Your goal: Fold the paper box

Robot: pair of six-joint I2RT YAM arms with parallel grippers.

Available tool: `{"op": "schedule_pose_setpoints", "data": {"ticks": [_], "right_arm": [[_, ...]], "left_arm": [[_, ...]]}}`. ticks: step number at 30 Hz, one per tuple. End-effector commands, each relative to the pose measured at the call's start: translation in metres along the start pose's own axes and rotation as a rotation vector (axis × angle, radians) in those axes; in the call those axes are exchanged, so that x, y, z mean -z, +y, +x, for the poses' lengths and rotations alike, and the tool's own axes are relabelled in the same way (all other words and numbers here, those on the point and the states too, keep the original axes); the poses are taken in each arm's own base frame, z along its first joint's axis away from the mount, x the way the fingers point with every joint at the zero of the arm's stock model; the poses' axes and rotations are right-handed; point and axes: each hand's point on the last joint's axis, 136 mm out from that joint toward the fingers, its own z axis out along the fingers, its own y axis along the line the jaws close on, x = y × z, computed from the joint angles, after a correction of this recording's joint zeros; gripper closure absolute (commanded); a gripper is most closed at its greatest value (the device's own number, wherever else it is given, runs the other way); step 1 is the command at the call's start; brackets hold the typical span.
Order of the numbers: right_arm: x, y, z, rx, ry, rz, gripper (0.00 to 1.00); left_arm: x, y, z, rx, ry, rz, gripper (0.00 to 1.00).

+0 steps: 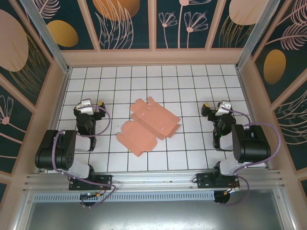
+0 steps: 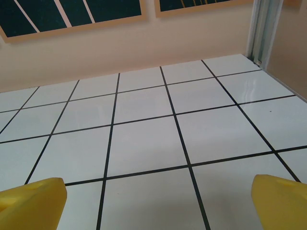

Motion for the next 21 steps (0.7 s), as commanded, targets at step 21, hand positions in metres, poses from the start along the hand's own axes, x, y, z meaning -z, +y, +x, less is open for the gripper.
{"op": "schedule_pose_setpoints", "data": {"ticks": [21], "right_arm": [[-0.0023,0.0000,-0.0129,-0.007,-0.046,0.009,0.01]], "left_arm": [[0.0023,0.0039,-0.0103,0.023,-0.044,-0.016,0.01]]}}
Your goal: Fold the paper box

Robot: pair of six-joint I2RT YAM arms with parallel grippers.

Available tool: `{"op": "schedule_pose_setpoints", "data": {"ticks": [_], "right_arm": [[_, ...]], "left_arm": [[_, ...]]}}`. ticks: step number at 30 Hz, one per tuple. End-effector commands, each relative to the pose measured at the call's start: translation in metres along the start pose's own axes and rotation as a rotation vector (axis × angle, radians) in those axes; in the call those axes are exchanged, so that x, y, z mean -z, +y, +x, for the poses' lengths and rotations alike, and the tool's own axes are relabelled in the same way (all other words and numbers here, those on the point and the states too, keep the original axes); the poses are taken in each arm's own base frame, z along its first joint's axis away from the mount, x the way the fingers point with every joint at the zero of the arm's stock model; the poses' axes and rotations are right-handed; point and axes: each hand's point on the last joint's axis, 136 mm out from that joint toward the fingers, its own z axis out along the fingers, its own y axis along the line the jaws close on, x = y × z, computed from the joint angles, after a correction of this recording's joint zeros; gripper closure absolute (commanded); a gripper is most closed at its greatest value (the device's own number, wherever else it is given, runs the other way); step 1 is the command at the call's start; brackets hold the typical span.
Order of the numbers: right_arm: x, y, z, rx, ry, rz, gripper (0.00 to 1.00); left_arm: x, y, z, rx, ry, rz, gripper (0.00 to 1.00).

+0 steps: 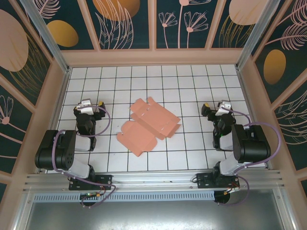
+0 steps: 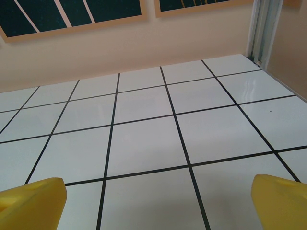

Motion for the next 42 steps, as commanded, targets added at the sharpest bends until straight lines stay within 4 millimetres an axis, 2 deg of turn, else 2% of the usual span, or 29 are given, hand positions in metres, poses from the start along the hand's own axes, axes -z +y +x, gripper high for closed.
{"op": "schedule_pose_setpoints", "data": {"ticks": [1,3,9,12,16,19,23,26,30,33,37,42], "right_arm": [[-0.001,0.001,-0.014,-0.007,-0.053,0.003,0.01],[0.003,0.001,-0.016,-0.009,-0.069,0.002,0.01],[0.010,0.002,-0.029,0.000,-0.091,0.001,0.01],[0.013,0.003,-0.038,0.011,-0.099,0.029,0.01],[0.008,0.011,-0.045,-0.049,-0.013,0.046,0.01],[0.002,0.037,-0.045,-0.073,0.121,-0.041,0.01],[0.001,0.066,-0.037,-0.157,0.247,-0.087,0.01],[0.008,0.107,-0.027,-0.247,0.343,-0.201,0.01],[0.027,0.155,-0.010,-0.400,0.415,-0.294,0.02],[0.038,0.179,0.008,-0.462,0.498,-0.313,0.03],[0.054,0.197,0.039,-0.513,0.610,-0.313,0.04],[0.060,0.199,0.051,-0.507,0.642,-0.307,0.04]], "left_arm": [[0.003,0.005,-0.013,0.026,-0.044,-0.022,0.01],[0.003,0.007,-0.021,0.027,-0.031,-0.038,0.01],[0.020,0.000,-0.071,0.056,-0.093,-0.008,0.01],[0.030,-0.019,-0.087,0.081,-0.097,0.057,0.01],[0.043,-0.060,-0.097,0.115,-0.071,0.184,0.01],[0.047,-0.088,-0.091,0.207,0.009,0.260,0.01],[0.060,-0.129,-0.069,0.271,0.120,0.365,0.01],[0.070,-0.159,-0.049,0.295,0.197,0.442,0.01],[0.070,-0.183,-0.022,0.349,0.317,0.483,0.01],[0.070,-0.195,-0.008,0.385,0.366,0.517,0.01],[0.066,-0.206,0.005,0.419,0.420,0.535,0.01],[0.058,-0.214,0.030,0.431,0.518,0.517,0.01]]}}
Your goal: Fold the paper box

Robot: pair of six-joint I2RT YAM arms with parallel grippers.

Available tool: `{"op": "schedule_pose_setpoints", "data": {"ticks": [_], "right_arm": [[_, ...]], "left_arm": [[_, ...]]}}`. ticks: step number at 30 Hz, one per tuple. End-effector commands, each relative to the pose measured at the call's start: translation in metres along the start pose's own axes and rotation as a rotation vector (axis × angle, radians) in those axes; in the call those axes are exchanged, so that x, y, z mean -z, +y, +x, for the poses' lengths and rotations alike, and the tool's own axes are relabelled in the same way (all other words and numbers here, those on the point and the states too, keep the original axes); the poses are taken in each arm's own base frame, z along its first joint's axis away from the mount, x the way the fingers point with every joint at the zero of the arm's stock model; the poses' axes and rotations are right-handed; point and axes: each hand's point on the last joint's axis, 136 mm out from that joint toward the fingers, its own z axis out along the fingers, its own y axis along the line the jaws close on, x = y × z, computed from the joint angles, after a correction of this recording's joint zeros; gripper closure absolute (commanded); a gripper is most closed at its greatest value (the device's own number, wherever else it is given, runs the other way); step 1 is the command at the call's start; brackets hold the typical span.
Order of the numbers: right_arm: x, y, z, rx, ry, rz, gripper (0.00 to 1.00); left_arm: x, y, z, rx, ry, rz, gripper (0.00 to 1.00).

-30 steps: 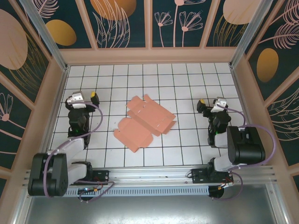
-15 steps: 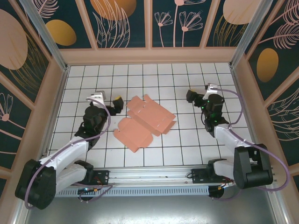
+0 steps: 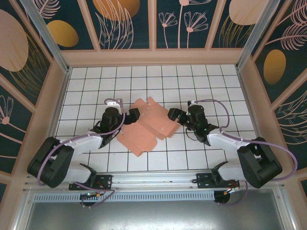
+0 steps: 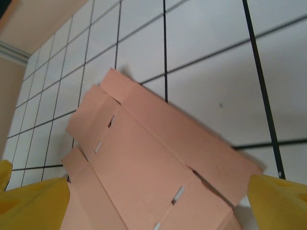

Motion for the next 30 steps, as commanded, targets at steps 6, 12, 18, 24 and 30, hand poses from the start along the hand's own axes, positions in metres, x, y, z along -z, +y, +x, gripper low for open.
{"op": "schedule_pose_setpoints", "data": {"ticks": [6,12,18,24,30], "right_arm": [[0.000,-0.011,-0.001,-0.039,-0.001,0.052,0.04],[0.001,-0.018,-0.001,-0.054,-0.002,0.065,0.01],[0.003,-0.020,-0.010,-0.031,-0.023,0.074,0.01],[0.008,-0.022,-0.019,-0.016,-0.049,0.082,0.01],[0.014,-0.025,-0.024,0.013,-0.070,0.090,0.01]], "left_arm": [[-0.015,-0.019,0.013,0.062,0.105,-0.037,0.01],[-0.006,-0.029,0.044,0.122,0.171,-0.027,0.01],[-0.008,-0.034,0.076,0.168,0.247,0.006,0.01],[-0.023,-0.014,0.096,0.099,0.319,-0.063,0.01],[-0.042,0.007,0.090,0.062,0.349,-0.104,0.01]]}}
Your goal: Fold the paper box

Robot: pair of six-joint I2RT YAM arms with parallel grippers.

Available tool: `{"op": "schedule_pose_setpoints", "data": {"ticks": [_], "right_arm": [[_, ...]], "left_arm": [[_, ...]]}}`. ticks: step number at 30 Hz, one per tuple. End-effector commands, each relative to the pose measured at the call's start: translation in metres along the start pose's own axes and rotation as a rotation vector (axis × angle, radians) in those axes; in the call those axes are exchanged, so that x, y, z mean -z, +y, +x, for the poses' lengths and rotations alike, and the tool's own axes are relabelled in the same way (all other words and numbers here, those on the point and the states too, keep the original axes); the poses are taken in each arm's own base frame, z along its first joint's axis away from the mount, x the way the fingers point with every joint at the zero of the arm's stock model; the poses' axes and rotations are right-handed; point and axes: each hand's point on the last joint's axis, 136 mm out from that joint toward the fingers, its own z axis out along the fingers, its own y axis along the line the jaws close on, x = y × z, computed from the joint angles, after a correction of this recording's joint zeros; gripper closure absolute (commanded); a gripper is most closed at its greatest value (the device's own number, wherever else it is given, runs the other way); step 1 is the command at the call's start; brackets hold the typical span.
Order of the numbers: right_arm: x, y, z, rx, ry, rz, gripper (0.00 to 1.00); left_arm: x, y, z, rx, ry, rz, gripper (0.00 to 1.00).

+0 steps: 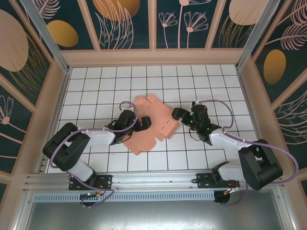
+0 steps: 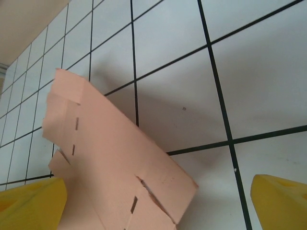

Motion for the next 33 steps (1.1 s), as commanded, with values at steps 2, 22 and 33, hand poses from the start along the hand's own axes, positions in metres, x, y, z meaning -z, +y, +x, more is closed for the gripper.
{"op": "schedule_pose_setpoints", "data": {"ticks": [2,22,33], "right_arm": [[0.008,-0.003,-0.013,0.047,-0.061,0.014,0.01],[0.024,-0.016,-0.047,0.024,-0.142,-0.041,0.01],[-0.014,0.002,-0.042,0.135,0.030,-0.122,0.03]], "left_arm": [[-0.024,0.030,-0.005,-0.074,0.070,-0.097,0.01],[-0.041,-0.073,-0.061,-0.194,0.057,0.149,0.03],[-0.071,-0.016,-0.004,-0.022,0.175,0.091,0.48]]}}
